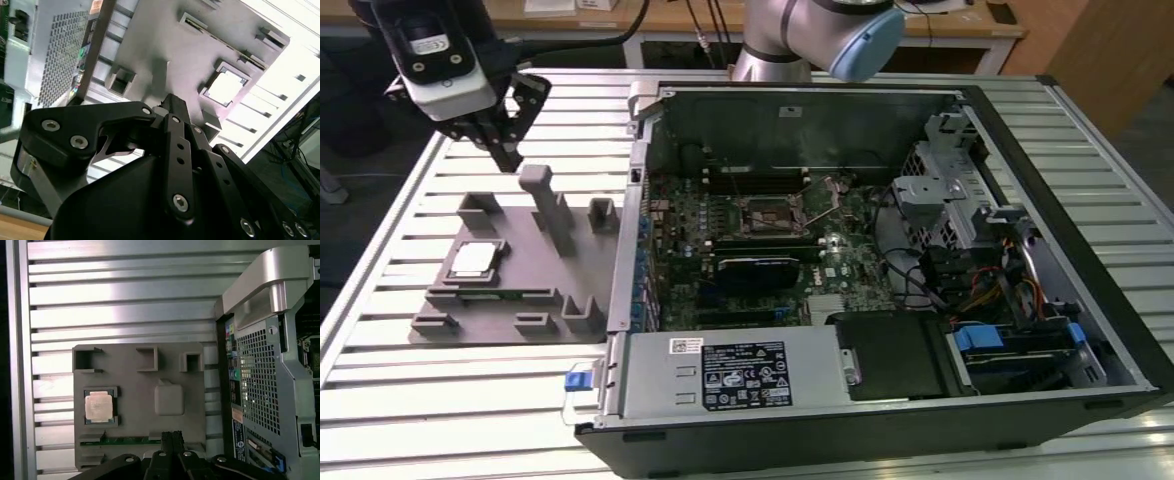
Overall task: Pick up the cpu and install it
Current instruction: 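Reach for the cpu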
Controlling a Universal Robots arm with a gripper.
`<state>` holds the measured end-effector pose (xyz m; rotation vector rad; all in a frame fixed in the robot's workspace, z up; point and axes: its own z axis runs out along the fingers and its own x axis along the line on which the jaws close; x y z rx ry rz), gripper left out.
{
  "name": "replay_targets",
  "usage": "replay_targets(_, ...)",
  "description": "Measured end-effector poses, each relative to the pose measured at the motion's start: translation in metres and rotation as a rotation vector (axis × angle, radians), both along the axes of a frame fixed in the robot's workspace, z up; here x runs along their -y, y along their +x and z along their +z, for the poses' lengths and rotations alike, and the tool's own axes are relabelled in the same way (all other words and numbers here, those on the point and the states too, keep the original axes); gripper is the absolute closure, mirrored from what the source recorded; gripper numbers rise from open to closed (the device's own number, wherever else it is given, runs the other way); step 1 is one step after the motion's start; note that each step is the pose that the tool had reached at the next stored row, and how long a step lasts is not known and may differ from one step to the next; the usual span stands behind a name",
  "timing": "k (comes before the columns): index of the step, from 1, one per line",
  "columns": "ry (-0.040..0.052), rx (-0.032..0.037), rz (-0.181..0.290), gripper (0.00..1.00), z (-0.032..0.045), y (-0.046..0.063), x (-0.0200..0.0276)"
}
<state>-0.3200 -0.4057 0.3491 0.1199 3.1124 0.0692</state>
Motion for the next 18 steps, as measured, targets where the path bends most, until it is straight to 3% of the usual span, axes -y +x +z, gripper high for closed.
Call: replay_targets(18, 0.0, 0.0, 0.0, 0.89, -0.027, -0.037, 0.0)
